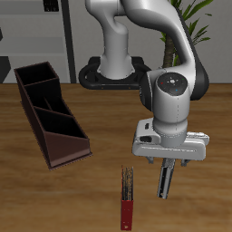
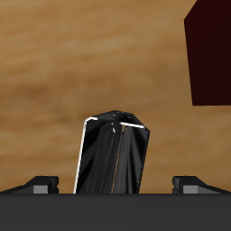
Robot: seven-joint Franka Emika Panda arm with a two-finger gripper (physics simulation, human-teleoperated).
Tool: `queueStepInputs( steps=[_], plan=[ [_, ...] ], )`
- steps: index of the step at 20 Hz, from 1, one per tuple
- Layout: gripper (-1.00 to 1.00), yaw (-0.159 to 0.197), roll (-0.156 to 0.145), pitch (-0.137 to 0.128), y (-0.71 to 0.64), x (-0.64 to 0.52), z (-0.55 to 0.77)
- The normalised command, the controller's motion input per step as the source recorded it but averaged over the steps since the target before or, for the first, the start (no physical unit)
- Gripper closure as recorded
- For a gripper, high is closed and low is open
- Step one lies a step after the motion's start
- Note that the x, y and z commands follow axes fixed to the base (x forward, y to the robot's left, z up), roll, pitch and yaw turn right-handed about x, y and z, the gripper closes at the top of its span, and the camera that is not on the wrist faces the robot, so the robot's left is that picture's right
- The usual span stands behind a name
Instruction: Place the striped book into the right desk caddy's back compartment
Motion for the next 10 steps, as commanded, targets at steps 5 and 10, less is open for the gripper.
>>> queueStepInputs(
  steps=[5,10],
  plan=[
    [1.00,-0.008,0.021,0.012,0.02,-0.04,-0.14],
    [1.00,-0.007,0.023,0.000,0.06,-0.05,-0.04]
  ],
)
